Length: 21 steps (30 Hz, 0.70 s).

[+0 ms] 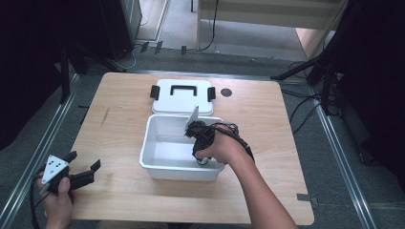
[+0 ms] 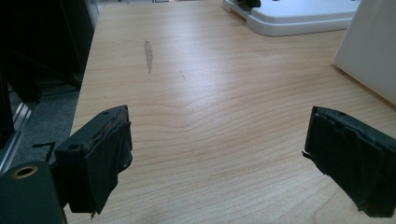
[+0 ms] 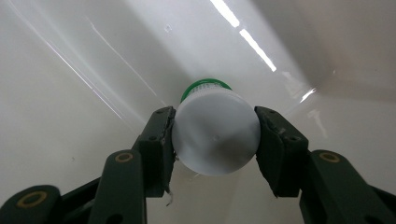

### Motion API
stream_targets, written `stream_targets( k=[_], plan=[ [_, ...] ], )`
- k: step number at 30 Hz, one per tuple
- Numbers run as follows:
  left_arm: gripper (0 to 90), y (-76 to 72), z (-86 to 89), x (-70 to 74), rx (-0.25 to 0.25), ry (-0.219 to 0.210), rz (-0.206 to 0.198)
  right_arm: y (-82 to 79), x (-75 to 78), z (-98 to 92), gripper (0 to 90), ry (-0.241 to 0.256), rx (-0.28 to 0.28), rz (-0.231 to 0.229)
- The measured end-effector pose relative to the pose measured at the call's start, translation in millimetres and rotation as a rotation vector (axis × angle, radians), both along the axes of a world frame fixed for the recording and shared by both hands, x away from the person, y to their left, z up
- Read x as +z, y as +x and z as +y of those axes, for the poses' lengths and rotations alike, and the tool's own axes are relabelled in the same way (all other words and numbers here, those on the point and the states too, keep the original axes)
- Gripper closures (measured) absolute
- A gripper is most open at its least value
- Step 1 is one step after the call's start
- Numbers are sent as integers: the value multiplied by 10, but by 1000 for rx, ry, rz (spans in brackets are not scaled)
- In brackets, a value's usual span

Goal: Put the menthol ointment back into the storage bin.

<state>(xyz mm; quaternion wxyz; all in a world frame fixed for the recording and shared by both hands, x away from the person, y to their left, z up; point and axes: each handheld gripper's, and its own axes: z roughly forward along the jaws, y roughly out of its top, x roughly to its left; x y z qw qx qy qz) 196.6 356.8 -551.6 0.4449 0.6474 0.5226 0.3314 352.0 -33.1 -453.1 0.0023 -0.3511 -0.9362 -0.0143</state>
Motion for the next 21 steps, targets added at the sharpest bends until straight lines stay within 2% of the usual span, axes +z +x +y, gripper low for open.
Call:
stream_targets(
  k=[9, 21],
  plan=[
    [82, -1, -1, 0, -1, 0, -1, -19, -68, 31, 511, -20, 23, 10],
    [82, -1, 0, 1, -4, 2, 2, -23, 0, 4, 487, 1, 23, 0]
  ],
)
